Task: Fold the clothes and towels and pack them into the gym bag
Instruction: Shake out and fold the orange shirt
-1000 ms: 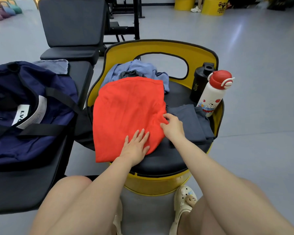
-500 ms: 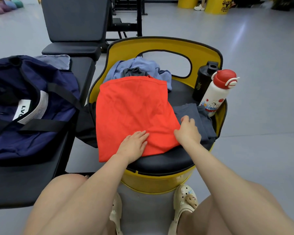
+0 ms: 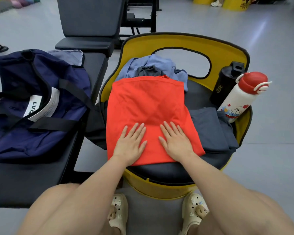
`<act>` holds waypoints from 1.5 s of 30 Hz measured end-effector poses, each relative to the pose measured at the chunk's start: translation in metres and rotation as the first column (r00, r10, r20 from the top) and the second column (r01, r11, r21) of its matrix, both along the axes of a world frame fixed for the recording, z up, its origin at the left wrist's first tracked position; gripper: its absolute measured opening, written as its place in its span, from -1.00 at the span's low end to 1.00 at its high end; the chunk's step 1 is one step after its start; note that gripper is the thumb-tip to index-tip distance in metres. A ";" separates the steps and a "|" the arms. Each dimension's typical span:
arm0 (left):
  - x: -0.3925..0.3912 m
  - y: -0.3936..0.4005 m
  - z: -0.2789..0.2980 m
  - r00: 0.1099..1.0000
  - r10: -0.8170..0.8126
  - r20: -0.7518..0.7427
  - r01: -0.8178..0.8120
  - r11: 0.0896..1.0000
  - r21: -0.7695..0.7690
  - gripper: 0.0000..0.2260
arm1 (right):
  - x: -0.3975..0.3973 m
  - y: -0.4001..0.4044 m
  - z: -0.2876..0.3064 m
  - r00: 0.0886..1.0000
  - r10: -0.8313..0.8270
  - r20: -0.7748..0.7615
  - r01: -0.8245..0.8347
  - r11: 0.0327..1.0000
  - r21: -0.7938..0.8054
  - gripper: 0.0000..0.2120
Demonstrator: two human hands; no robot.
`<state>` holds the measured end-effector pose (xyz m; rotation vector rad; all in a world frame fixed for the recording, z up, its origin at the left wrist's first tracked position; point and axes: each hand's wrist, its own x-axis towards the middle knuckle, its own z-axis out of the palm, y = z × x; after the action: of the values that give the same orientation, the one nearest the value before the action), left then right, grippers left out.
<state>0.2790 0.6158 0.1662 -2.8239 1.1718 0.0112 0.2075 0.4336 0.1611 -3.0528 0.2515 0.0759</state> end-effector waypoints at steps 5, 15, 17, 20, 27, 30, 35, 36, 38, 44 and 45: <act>0.017 0.033 -0.004 0.974 0.225 -0.031 -0.227 0.968 -0.106 -0.30 | -0.005 -0.013 0.003 0.988 -0.154 -0.025 0.150 0.980 -0.128 -0.10; 0.031 0.000 0.020 0.963 0.267 0.029 -0.252 0.936 -0.246 -0.52 | 0.018 -0.018 0.023 0.935 -0.247 0.253 0.265 0.963 -0.040 -0.40; 0.037 -0.017 0.026 0.976 0.211 0.060 -0.188 0.946 -0.262 -0.52 | 0.030 -0.013 0.024 0.944 -0.160 0.287 0.171 0.985 -0.014 -0.43; 0.043 -0.042 0.030 0.985 0.151 0.083 -0.122 0.952 -0.280 -0.51 | 0.048 -0.006 0.027 0.933 -0.052 0.355 0.049 0.999 0.015 -0.47; 0.069 -0.059 0.019 0.980 0.187 0.072 -0.173 0.970 -0.169 -0.44 | 0.085 -0.011 0.014 0.954 0.031 0.299 -0.027 0.999 -0.020 -0.51; 0.085 -0.048 0.008 0.985 0.161 0.062 -0.146 0.969 -0.201 -0.44 | 0.087 -0.028 0.005 0.965 -0.028 0.261 0.039 0.999 -0.038 -0.49; 0.104 -0.020 0.008 0.939 0.333 0.086 -0.303 0.920 -0.249 -0.48 | 0.088 -0.056 -0.002 0.956 -0.233 0.177 0.224 0.972 0.069 -0.34; 0.108 -0.014 0.007 0.926 0.367 0.085 -0.334 0.905 -0.262 -0.46 | 0.089 -0.058 -0.002 0.948 -0.269 0.172 0.259 0.963 0.076 -0.36; 0.115 -0.005 0.009 0.900 0.435 0.040 -0.406 0.867 -0.288 -0.43 | 0.090 -0.061 0.003 0.916 -0.368 0.161 0.353 0.929 0.114 -0.40; 0.119 -0.017 0.023 0.903 0.420 0.085 -0.367 0.860 -0.355 -0.49 | 0.102 -0.060 0.021 0.891 -0.317 0.325 0.282 0.947 0.151 -0.38; 0.119 -0.023 0.024 0.918 0.383 0.101 -0.326 0.877 -0.354 -0.49 | 0.105 -0.055 0.022 0.894 -0.262 0.362 0.222 0.964 0.147 -0.38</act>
<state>0.3976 0.5924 0.1906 -3.2114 0.6538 -0.4333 0.3127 0.3783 0.1831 -2.8261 0.5739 -0.4966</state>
